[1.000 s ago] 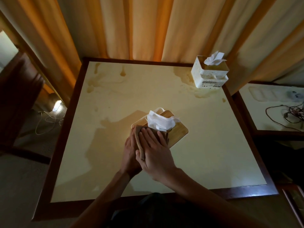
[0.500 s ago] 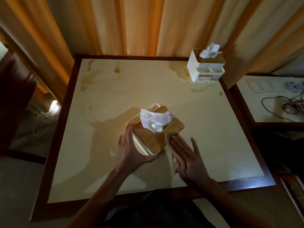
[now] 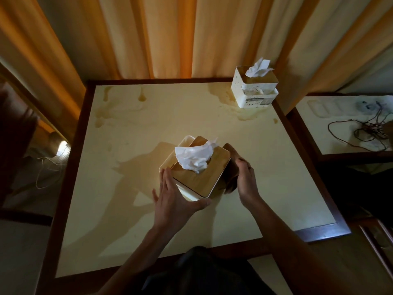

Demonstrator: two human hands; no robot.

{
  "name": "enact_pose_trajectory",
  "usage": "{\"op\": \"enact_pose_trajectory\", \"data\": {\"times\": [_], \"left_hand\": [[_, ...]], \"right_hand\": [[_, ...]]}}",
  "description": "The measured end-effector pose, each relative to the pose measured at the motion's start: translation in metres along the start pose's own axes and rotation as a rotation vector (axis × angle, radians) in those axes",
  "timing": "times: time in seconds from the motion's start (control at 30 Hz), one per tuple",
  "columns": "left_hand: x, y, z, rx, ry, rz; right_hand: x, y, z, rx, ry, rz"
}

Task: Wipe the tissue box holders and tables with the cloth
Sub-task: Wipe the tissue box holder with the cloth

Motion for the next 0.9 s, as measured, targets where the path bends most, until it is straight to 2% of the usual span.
{"op": "enact_pose_trajectory", "data": {"times": [0.13, 0.3, 0.37, 0.43, 0.53, 0.6, 0.7, 0.77, 0.83, 0.9], "left_hand": [[-0.003, -0.001, 0.002, -0.019, 0.012, 0.028], [-0.015, -0.001, 0.007, 0.016, 0.041, 0.072], [-0.029, 0.008, 0.019, 0.085, 0.110, 0.047], [-0.047, 0.022, 0.036, 0.144, 0.248, 0.037], [-0.073, 0.038, 0.053, 0.140, 0.410, 0.105], [-0.085, 0.033, 0.056, 0.134, 0.356, 0.122], [-0.081, 0.001, 0.052, 0.254, 0.086, 0.217], [-0.063, -0.022, 0.044, 0.388, -0.039, 0.372], [-0.042, -0.039, 0.039, 0.536, -0.096, 0.512], [-0.030, -0.040, 0.041, 0.600, -0.140, 0.556]], "right_hand": [[0.003, 0.009, 0.003, 0.037, 0.043, 0.090], [-0.002, 0.026, 0.007, 0.021, 0.009, -0.059], [-0.006, 0.026, 0.002, 0.001, -0.010, -0.072], [-0.011, 0.023, -0.009, -0.006, -0.034, -0.103], [-0.017, 0.007, -0.029, 0.050, -0.039, -0.115], [-0.015, -0.004, -0.041, 0.121, -0.030, -0.044], [-0.009, -0.016, -0.051, 0.204, -0.057, 0.070], [-0.006, -0.019, -0.054, 0.203, -0.063, 0.081], [-0.008, -0.020, -0.053, 0.171, -0.058, 0.066], [-0.009, -0.018, -0.051, 0.121, -0.019, 0.020]]}}
Point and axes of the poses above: each hand's wrist, its own z-axis towards the middle knuckle, its own x-axis out of the palm, y = z × x, the point moved 1 cm from there along z, towards the middle knuckle, and after that the axes turned 10 degrees about z, right-handed, at the moved point
